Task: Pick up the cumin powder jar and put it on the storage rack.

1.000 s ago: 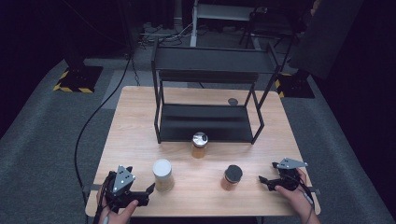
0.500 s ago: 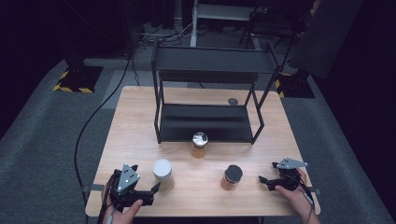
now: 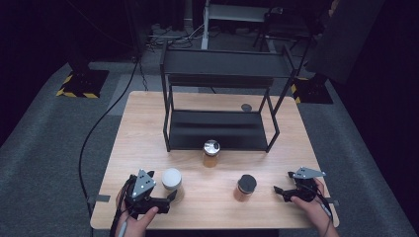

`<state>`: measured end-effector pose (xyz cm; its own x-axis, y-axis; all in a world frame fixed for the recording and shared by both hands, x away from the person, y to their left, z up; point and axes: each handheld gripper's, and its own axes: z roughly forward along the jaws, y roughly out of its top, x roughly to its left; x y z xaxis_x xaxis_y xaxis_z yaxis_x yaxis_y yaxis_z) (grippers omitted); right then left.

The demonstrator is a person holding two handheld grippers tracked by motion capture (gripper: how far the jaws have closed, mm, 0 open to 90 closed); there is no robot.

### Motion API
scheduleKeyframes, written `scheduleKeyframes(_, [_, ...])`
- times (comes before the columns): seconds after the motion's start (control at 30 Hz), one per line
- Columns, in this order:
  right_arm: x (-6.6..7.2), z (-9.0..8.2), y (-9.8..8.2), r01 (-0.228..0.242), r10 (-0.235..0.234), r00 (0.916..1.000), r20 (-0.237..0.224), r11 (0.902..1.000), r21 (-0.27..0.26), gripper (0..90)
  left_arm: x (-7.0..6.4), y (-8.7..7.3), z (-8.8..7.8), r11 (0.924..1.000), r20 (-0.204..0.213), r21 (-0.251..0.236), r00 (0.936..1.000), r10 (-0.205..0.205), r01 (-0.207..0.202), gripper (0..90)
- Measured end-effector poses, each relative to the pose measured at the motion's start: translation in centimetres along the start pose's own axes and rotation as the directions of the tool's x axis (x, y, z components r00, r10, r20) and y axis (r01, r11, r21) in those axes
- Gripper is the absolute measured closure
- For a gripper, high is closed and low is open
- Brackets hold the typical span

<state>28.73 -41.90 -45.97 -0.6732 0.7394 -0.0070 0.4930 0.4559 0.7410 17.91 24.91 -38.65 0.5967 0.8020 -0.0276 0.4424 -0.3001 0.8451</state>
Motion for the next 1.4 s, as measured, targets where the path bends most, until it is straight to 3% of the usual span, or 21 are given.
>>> scheduleKeyframes(0.43, [0.1,0.0,0.0,-0.006,0.006,1.0,0.006,1.0,0.0,8.6,0.3,0.8,2.2,0.9996,0.038,0.014,0.999,0.022,-0.023,6.2])
scheduleKeyframes(0.6, [0.2,0.0,0.0,-0.009,0.009,0.9999,0.009,1.0,0.0,8.7,0.5,0.3,3.0,0.9998,0.033,0.022,0.9995,-0.002,0.001,15.6])
scheduleKeyframes(0.73, [0.2,0.0,0.0,-0.01,0.01,0.9999,0.01,0.9999,0.0,8.7,0.0,0.3,3.1,0.9989,0.02,0.027,0.9991,0.037,-0.038,32.7])
scheduleKeyframes(0.97, [0.2,0.0,0.0,-0.01,0.01,0.9999,0.01,0.9999,0.0,8.7,-0.3,0.7,3.2,0.9984,0.014,0.036,0.999,0.043,-0.044,33.1])
scheduleKeyframes(1.17, [0.3,0.0,0.0,-0.011,0.011,0.9999,0.013,0.9999,0.0,8.7,0.1,1.5,3.4,0.9988,0.038,0.045,0.9992,0.015,-0.016,33.2])
scheduleKeyframes(1.4, [0.4,0.0,0.0,-0.018,0.018,0.9996,0.02,0.9998,0.0,8.6,0.3,2.8,3.5,0.999,0.03,0.035,0.9992,0.025,-0.026,33.1])
